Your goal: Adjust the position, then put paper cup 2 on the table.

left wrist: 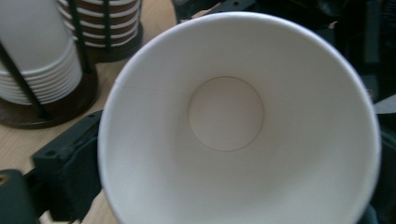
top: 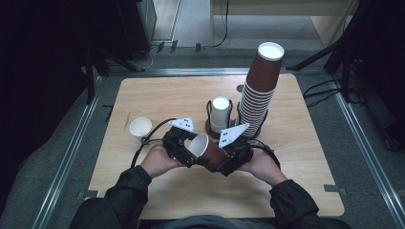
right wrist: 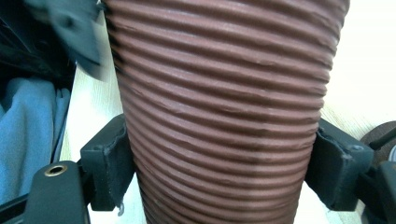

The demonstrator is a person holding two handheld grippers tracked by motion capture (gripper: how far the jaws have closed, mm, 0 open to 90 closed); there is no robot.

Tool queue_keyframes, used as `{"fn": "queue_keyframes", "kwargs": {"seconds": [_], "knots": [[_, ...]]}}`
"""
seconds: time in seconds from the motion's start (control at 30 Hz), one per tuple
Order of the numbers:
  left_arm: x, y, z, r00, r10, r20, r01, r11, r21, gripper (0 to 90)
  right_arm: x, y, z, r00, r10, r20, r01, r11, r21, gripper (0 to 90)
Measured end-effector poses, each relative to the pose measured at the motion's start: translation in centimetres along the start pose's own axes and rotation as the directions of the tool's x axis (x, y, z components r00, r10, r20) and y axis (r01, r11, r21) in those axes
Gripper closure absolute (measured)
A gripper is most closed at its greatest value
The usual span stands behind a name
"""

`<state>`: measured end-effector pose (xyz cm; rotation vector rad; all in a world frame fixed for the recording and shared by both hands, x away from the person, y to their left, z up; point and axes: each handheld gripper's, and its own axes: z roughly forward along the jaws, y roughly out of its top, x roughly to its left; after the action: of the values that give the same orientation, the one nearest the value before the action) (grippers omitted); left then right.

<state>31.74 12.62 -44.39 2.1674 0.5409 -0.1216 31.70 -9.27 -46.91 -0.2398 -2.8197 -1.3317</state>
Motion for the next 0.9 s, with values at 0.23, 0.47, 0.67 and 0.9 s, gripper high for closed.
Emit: {"fn": "queue_keyframes", "kwargs": {"seconds": [0.23,0.47,0.67,0.9], "knots": [[-0.3,0.2,-0.4,0.9999,0.015,-0.009,-0.015,0.9998,-0.01,8.0,0.1,0.0,-0.3,1.0,-0.007,0.004,0.007,1.0,-0.022,19.8],[0.1,0.3,-1.1,0.9999,-0.01,-0.007,0.01,0.9999,-0.003,8.6,0.0,0.0,-0.4,0.9999,0.005,0.011,-0.005,1.0,-0.019,14.1],[0.3,0.1,-1.8,0.9994,0.001,-0.033,0.0,0.9996,0.03,8.6,-0.1,-0.4,-0.9,0.9982,0.06,0.005,-0.06,0.998,0.003,14.1],[0.5,-0.1,-2.1,0.9976,0.022,-0.066,-0.016,0.9962,0.085,8.6,0.0,-0.8,-1.4,0.9979,0.059,0.028,-0.059,0.998,0.01,14.1]]}}
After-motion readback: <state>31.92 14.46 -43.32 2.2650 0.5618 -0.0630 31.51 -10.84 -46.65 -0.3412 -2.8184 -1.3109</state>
